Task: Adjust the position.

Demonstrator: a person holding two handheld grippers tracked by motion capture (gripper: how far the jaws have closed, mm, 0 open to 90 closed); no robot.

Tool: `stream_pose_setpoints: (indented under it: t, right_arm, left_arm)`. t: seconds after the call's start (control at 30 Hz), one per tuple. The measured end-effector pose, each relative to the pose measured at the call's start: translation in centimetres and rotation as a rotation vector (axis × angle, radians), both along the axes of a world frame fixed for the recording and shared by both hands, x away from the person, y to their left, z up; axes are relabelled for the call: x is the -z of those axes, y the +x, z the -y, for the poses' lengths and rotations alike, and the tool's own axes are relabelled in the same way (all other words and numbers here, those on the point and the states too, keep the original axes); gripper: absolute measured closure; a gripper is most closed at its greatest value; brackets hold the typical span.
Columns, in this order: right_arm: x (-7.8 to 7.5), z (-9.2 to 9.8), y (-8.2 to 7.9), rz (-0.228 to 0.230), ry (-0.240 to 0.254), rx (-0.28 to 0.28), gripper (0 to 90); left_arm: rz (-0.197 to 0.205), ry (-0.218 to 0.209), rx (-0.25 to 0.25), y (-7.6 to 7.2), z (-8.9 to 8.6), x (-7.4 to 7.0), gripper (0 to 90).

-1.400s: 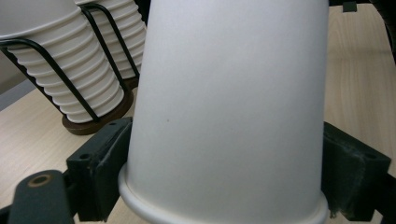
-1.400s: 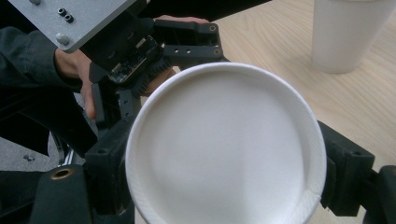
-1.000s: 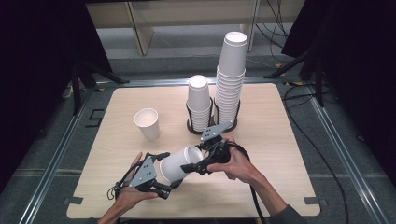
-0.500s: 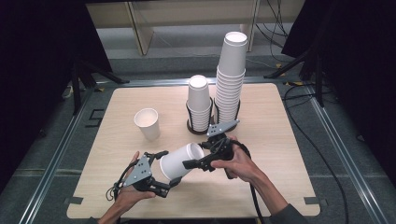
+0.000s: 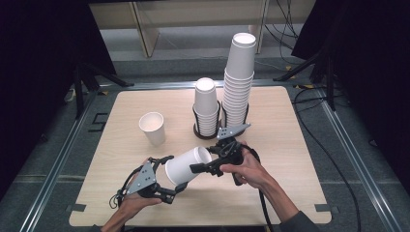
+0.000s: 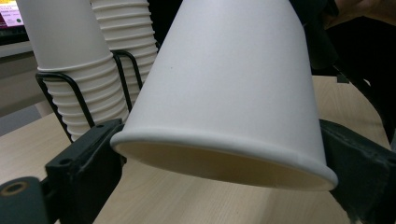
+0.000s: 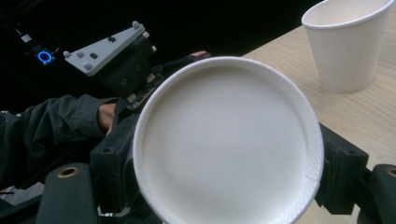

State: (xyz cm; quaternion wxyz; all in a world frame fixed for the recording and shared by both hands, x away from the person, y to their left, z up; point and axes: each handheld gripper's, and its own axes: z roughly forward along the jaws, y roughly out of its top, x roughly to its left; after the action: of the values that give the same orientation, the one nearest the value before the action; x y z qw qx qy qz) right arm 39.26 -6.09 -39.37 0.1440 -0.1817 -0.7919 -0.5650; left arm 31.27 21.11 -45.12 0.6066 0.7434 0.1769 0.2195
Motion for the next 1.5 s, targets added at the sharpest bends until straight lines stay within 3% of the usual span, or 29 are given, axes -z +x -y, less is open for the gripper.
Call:
stream_pose_setpoints:
  t: [0.13, 0.23, 0.3, 0.4, 0.5, 0.63, 0.7, 0.83, 0.9, 0.93, 1.0, 1.03, 1.07, 1.1, 1.17, 1.27, 1.33, 1.37, 1.43, 1.5]
  right_arm:
    - [-0.1, 0.1, 0.0, -0.002, -0.008, -0.002, 22.8]
    - [-0.3, 0.2, -0.2, 0.023, -0.039, 0.018, 22.1]
    - [-0.5, 0.2, -0.4, 0.058, -0.072, 0.018, 20.7]
    - [-0.6, 0.1, -0.5, 0.103, -0.12, 0.02, 17.6]
    - [-0.9, 0.1, -0.6, 0.141, -0.159, 0.028, 15.9]
    - [-1.4, 0.3, -0.9, 0.169, -0.188, 0.033, 15.7]
    - [-1.7, 0.5, -1.0, 0.187, -0.219, 0.044, 15.8]
    - [-2.3, 0.6, -1.4, 0.285, -0.267, 0.032, 15.9]
    - [-2.5, 0.5, -1.6, 0.31, -0.299, 0.018, 15.9]
    - [-2.5, 0.5, -1.8, 0.315, -0.317, 0.016, 15.9]
    - [-2.5, 0.2, -2.0, 0.36, -0.354, 0.0, 16.0]
    - [-2.4, 0.1, -2.3, 0.337, -0.379, 0.002, 16.0]
    - [-2.4, -0.1, -2.2, 0.382, -0.383, -0.018, 15.9]
    - [-2.4, -0.2, -2.3, 0.395, -0.396, -0.023, 15.9]
    - [-2.2, -0.6, -2.6, 0.393, -0.413, -0.047, 16.1]
    - [-2.0, -1.1, -2.9, 0.445, -0.471, -0.074, 15.7]
    - [-1.7, -1.3, -3.3, 0.41, -0.502, -0.071, 16.0]
    - [-1.6, -1.5, -3.1, 0.454, -0.507, -0.098, 16.0]
    - [-1.4, -1.7, -3.3, 0.428, -0.529, -0.106, 16.1]
    - [-1.1, -2.0, -3.4, 0.434, -0.537, -0.128, 16.4]
  left_arm:
    - [-0.016, 0.02, 0.006, 0.0, 0.0, -0.2, 11.5]
    - [-0.018, 0.033, 0.012, 0.1, -0.1, -0.3, 14.2]
    - [-0.013, 0.028, 0.026, 0.1, 0.0, -0.3, 15.0]
    - [-0.025, 0.062, 0.026, 0.0, -0.2, -0.3, 15.8]
    - [-0.038, 0.056, 0.031, 0.0, 0.0, -0.2, 16.2]
    - [-0.062, 0.064, 0.037, 0.1, 0.0, -0.3, 16.6]
    - [-0.074, 0.095, 0.042, 0.2, -0.2, -0.3, 16.7]
    - [-0.109, 0.12, 0.047, 0.4, -0.3, -0.3, 16.8]
    - [-0.113, 0.145, 0.05, 0.4, -0.4, -0.3, 16.8]
    - [-0.125, 0.116, 0.064, 0.4, -0.1, -0.1, 16.7]
    - [-0.128, 0.151, 0.061, 0.3, -0.1, -0.2, 16.7]
    - [-0.132, 0.15, 0.071, 0.3, -0.1, -0.2, 16.7]
    - [-0.128, 0.158, 0.069, 0.3, 0.0, -0.2, 16.7]
    - [-0.133, 0.163, 0.072, 0.3, 0.0, -0.2, 16.7]
    - [-0.132, 0.168, 0.079, 0.3, 0.1, -0.2, 16.6]
    - [-0.147, 0.18, 0.093, 0.2, 0.1, -0.1, 16.6]
    - [-0.15, 0.195, 0.099, 0.2, 0.1, -0.1, 16.6]
    - [-0.147, 0.203, 0.1, 0.2, 0.1, -0.1, 16.6]
    - [-0.147, 0.213, 0.118, 0.2, 0.1, -0.2, 16.5]
    - [-0.145, 0.225, 0.127, 0.0, 0.3, -0.2, 16.4]
